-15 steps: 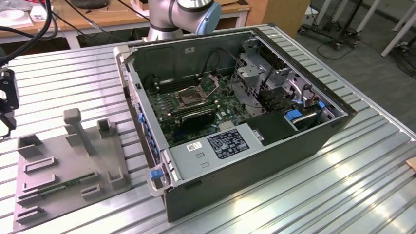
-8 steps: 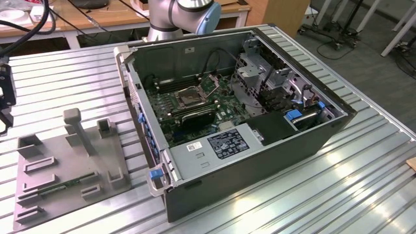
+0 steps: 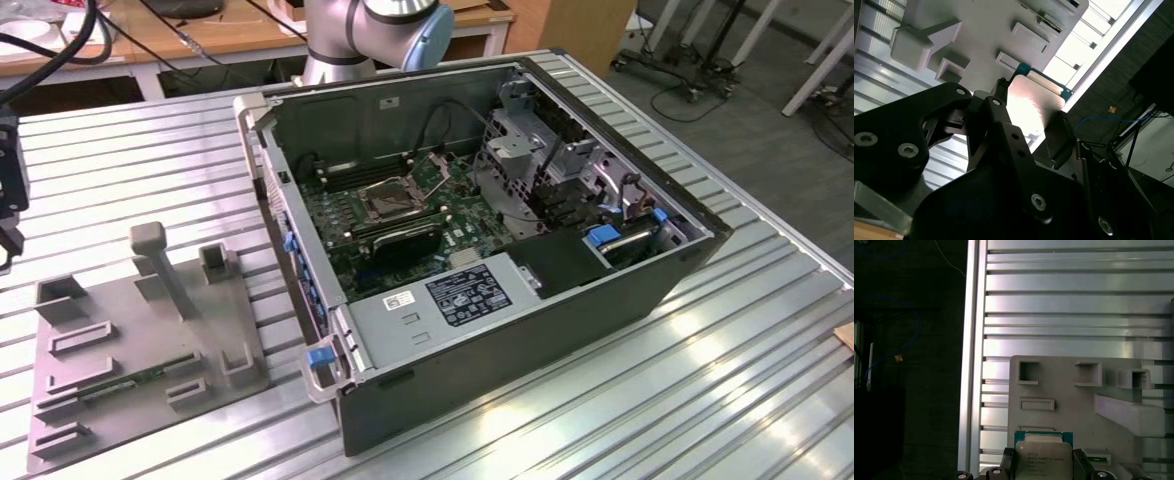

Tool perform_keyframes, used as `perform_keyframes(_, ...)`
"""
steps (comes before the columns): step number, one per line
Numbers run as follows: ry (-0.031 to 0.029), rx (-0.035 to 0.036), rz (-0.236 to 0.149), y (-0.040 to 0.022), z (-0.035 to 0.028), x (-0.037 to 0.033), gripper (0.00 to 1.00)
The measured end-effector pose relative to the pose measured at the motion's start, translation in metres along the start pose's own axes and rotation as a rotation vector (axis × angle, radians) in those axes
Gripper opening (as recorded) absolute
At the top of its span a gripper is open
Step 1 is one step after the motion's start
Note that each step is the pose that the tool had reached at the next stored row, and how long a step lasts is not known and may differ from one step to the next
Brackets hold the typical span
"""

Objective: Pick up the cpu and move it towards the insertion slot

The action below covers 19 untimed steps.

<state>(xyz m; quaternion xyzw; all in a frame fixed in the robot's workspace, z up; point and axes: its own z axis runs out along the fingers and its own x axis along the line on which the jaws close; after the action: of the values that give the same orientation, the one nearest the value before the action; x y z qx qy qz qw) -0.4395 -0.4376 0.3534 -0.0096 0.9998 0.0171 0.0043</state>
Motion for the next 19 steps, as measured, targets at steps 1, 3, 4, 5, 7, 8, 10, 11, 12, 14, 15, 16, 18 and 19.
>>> perform_keyframes(1, 0.0000, 0.0000, 0.000, 0.0000, 0.0000, 0.0000, 0.54)
perform_keyframes(3, 0.0001, 0.0000, 0.000, 0.0000, -0.0001, 0.0000, 0.54)
perform_keyframes(4, 0.0001, 0.0000, 0.000, 0.0000, -0.0001, 0.0000, 0.54)
perform_keyframes(5, 0.0002, 0.0001, 0.000, 0.0000, -0.0002, -0.0003, 0.54)
perform_keyframes(7, 0.0003, 0.0001, 0.000, 0.0000, -0.0002, -0.0014, 0.54)
perform_keyframes(8, 0.0001, 0.0000, 0.000, -0.0001, -0.0001, -0.0021, 0.54)
perform_keyframes(10, 0.0001, 0.0000, 0.000, -0.0001, -0.0001, -0.0038, 0.54)
perform_keyframes(11, 0.0002, 0.0000, 0.000, -0.0001, -0.0001, -0.0049, 0.54)
perform_keyframes(12, 0.0001, 0.0001, 0.000, -0.0001, -0.0001, -0.0060, 0.54)
perform_keyframes(14, 0.0000, 0.0000, 0.000, -0.0002, 0.0000, -0.0086, 0.54)
perform_keyframes(15, 0.0001, 0.0000, 0.000, -0.0002, 0.0000, -0.0096, 0.54)
perform_keyframes(16, 0.0001, 0.0000, 0.000, -0.0002, 0.0000, -0.0106, 0.54)
perform_keyframes(18, 0.0001, 0.0000, 0.000, -0.0003, 0.0000, -0.0127, 0.54)
perform_keyframes(19, 0.0001, 0.0000, 0.000, -0.0003, 0.0000, -0.0138, 0.54)
